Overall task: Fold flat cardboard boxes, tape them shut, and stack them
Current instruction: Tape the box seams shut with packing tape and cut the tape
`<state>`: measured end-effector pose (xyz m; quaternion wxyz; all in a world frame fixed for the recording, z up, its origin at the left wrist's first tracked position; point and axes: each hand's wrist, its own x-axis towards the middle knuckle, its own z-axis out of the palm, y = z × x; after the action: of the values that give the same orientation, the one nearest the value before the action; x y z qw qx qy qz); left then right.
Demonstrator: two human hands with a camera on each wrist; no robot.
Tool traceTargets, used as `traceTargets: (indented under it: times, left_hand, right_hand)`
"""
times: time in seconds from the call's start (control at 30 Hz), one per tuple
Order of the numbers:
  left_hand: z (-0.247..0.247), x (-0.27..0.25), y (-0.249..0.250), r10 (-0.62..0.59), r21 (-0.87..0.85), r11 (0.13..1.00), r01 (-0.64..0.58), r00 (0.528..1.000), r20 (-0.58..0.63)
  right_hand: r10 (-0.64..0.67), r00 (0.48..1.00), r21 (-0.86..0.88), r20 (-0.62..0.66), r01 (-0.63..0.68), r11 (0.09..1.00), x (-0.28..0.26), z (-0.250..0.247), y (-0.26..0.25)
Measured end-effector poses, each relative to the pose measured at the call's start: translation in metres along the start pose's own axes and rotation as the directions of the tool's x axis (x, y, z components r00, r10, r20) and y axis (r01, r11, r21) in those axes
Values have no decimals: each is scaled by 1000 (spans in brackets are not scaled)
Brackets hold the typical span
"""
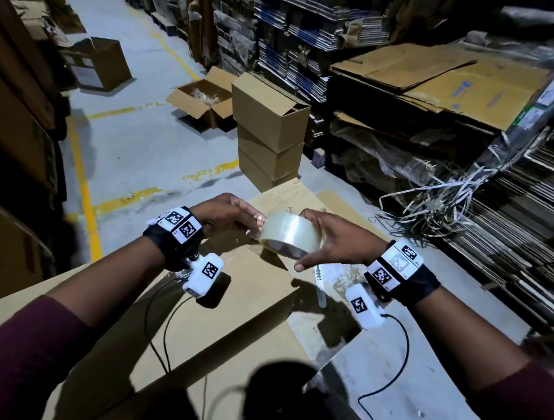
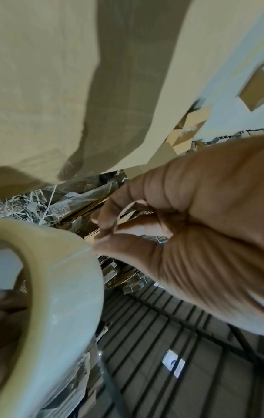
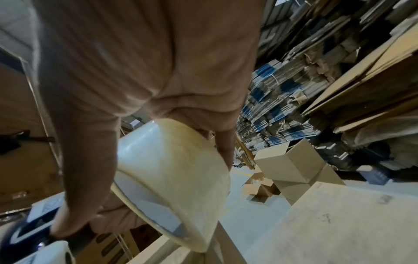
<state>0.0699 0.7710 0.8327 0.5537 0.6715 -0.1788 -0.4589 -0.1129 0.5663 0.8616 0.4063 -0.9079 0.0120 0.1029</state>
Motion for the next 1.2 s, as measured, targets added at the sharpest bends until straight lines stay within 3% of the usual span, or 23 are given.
traceTargets:
  times: [0.2,0.3,0.4,0.47,0.6,0.7,0.83,1.03,1.2]
  left_hand:
    - [1,2,-8,-28,24,999,28,1000,-1]
    - [5,8,-5,93,179,981,-69,988,-125]
    - [-8,22,8,322,275,931,-238,892,-318]
    - [-28,33,17,375,310,912,-270,855,-358]
    - [-62,54,11,278,398,902,-165,928,-247]
    - [-74,74,4,206,412,904,-113,960,-189]
    - [-86,96,0,152,540,841,-9,963,-221]
    - [-91,121,-10,39,751,644,148,974,-225]
    - [-85,120,-8,-57,772,611,177,982,-181]
  right_hand:
    - [28,999,122,20,-30,992,-8,15,5]
    - [26,1000,234,4,-27,972,-3,24,6]
    - [93,986,371,-140,-35,928,6,37,3]
    - [164,967,539,-193,-35,842,10,42,-5]
    - [190,974,657,-125,-63,751,19,47,-13]
    - [225,966,622,-131,-96,777,42,57,-11]
    - [252,956,648,-152,-96,755,66,61,-13]
    - [226,965,682,-135,-75,728,81,53,-20]
    - [193,974,744,-115,-44,667,80,52,-17]
